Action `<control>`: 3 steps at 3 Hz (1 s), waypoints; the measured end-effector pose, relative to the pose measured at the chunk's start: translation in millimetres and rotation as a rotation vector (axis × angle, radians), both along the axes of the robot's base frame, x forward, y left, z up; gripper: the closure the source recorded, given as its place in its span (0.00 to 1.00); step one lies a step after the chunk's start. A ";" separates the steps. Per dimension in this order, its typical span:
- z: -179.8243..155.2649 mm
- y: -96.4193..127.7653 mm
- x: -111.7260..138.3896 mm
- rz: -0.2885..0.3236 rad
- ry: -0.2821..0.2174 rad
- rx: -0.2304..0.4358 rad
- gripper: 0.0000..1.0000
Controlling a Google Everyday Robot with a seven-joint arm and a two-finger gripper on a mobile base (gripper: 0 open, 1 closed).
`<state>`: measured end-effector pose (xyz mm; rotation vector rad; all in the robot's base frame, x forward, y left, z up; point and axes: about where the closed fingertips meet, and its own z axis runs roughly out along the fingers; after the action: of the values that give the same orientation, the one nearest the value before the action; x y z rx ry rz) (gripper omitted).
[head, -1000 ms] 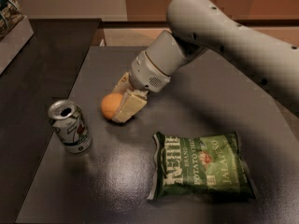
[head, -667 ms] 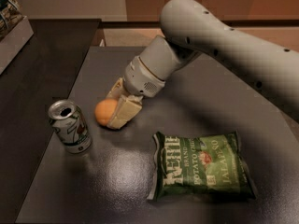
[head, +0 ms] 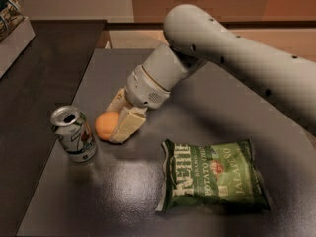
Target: Move orange near 7up can
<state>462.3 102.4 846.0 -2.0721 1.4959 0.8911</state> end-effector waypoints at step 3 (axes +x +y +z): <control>-5.9 1.2 0.1 0.019 0.001 -0.001 0.00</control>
Offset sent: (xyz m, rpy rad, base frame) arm 0.0018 -0.0013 -0.0049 -0.0004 0.0007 0.0114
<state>462.4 103.6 840.1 -2.0908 1.4800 0.8988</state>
